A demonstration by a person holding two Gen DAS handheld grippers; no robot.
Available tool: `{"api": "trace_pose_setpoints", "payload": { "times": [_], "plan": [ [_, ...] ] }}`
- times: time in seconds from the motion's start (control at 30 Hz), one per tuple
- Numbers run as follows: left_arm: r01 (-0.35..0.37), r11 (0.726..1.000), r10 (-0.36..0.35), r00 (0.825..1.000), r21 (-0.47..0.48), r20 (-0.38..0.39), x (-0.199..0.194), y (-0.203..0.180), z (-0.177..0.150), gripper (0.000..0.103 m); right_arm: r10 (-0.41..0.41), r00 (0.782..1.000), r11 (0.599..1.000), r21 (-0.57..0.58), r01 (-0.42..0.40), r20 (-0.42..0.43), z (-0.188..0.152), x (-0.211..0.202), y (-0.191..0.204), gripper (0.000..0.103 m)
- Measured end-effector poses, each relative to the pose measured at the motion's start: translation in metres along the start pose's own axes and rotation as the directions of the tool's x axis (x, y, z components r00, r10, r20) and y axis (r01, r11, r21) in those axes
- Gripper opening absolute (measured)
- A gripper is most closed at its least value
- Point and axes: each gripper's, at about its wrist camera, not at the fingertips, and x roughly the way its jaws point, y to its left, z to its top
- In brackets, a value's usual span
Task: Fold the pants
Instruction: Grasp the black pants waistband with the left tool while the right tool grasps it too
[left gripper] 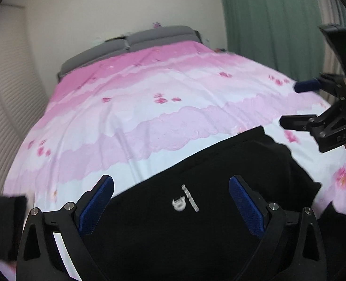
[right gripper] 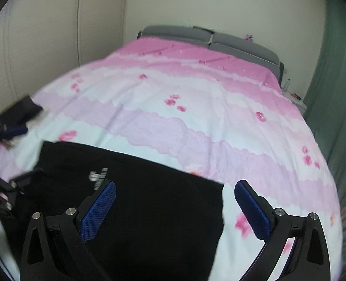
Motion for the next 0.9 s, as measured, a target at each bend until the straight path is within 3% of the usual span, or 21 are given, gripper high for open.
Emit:
{"api": "trace_pose_setpoints", "payload": {
  "times": [0.27, 0.43, 0.6, 0.7, 0.87, 0.9],
  "plan": [
    [0.099, 0.984, -0.087, 0.993, 0.149, -0.083, 0.093, -0.008, 0.007, 0.084, 0.064, 0.988, 0.984, -0.154, -0.085, -0.137, 0.004, 0.103, -0.017, 0.102],
    [0.175, 0.967, -0.148, 0.978, 0.183, -0.149, 0.137, -0.006, 0.005, 0.071, 0.11, 0.973, 0.955, -0.251, -0.16, -0.204, 0.0, 0.148, -0.017, 0.102],
    [0.246, 0.938, -0.197, 0.958, 0.245, -0.21, 0.164, 0.0, 0.003, 0.068, 0.164, 0.955, 0.901, -0.356, -0.247, -0.246, 0.0, 0.174, -0.005, 0.102],
    [0.242, 0.926, -0.181, 0.958, 0.289, -0.221, 0.17, 0.006, 0.002, 0.068, 0.181, 0.939, 0.867, -0.404, -0.292, -0.291, 0.001, 0.187, 0.005, 0.101],
    [0.307, 0.916, -0.233, 0.931, 0.259, -0.282, 0.185, 0.019, -0.001, 0.067, 0.198, 0.925, 0.821, -0.461, -0.337, -0.323, 0.005, 0.197, 0.017, 0.101],
    [0.33, 0.913, -0.257, 0.922, 0.239, -0.289, 0.187, 0.022, -0.002, 0.062, 0.202, 0.922, 0.821, -0.456, -0.343, -0.329, 0.007, 0.199, 0.017, 0.101]
  ]
}}
